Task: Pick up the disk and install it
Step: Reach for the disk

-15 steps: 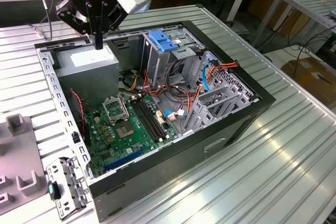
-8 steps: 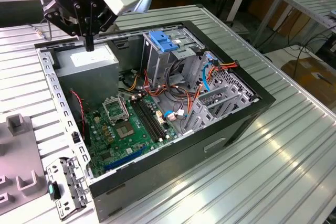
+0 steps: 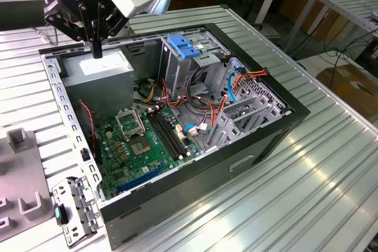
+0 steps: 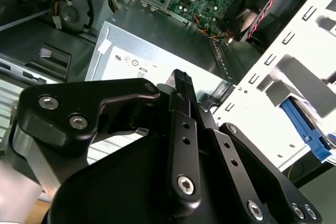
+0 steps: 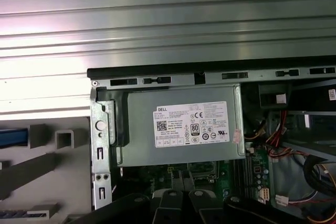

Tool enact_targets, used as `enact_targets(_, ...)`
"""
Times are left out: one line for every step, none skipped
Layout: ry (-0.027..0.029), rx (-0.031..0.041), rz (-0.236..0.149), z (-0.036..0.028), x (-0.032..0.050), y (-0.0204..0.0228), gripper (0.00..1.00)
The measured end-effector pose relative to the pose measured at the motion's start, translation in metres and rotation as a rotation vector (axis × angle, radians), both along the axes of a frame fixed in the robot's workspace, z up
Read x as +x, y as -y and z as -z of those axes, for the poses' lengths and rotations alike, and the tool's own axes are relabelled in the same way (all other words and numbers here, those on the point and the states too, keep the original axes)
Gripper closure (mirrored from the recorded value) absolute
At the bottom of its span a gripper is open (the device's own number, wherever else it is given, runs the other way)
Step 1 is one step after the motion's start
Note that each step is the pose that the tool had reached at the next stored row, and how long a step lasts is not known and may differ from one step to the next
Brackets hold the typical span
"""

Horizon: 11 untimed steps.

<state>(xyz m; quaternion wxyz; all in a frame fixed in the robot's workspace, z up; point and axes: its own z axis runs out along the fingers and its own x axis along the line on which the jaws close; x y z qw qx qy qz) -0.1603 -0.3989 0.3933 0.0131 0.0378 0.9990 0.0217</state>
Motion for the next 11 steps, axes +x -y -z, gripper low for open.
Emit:
enact_targets(0.0000, 0.0000, 0.000, 0.0000, -0.0017, 0.0000, 0.89)
enact_targets(0.0000, 0.0000, 0.000, 0.0000, -0.0037, 0.0000, 0.89)
enact_targets(0.0000, 0.0000, 0.000, 0.0000, -0.0056, 0.0000, 0.89)
enact_targets(0.0000, 0.0000, 0.000, 0.0000, -0.0064, 0.0000, 0.89)
enact_targets(0.0000, 0.0000, 0.000, 0.0000, -0.0072, 0.0000, 0.89)
enact_targets(0.0000, 0.0000, 0.000, 0.0000, -0.0089, 0.0000, 0.89)
enact_targets(0.0000, 0.0001, 0.000, 0.0001, -0.0100, 0.0000, 0.89)
enact_targets(0.0000, 0.0000, 0.000, 0.0001, -0.0107, 0.0000, 0.89)
enact_targets(-0.0001, 0.0000, 0.000, 0.0000, -0.0114, 0.0000, 0.89)
enact_targets(-0.0001, 0.0000, 0.000, 0.0000, -0.0121, 0.0000, 0.89)
enact_targets(-0.0001, 0.0000, 0.000, 0.0000, -0.0129, 0.0000, 0.89)
